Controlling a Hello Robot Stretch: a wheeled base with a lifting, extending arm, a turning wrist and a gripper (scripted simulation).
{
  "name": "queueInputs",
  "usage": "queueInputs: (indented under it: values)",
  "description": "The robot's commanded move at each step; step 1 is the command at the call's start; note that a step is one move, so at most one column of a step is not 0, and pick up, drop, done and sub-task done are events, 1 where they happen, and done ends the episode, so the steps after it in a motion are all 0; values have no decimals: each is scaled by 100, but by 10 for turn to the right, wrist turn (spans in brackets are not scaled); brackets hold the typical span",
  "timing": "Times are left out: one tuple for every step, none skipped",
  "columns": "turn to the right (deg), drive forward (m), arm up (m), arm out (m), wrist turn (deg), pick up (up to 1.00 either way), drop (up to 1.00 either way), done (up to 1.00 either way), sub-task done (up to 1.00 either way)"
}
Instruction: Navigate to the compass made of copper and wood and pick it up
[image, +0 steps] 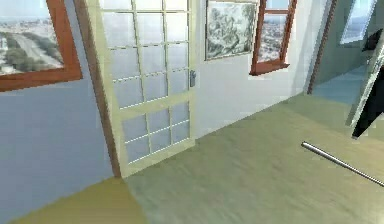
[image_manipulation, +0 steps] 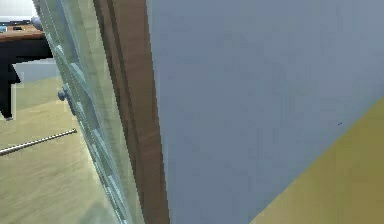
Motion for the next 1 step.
queueInputs:
  values:
    - [90,0,0,0,0,0,0,0,0]
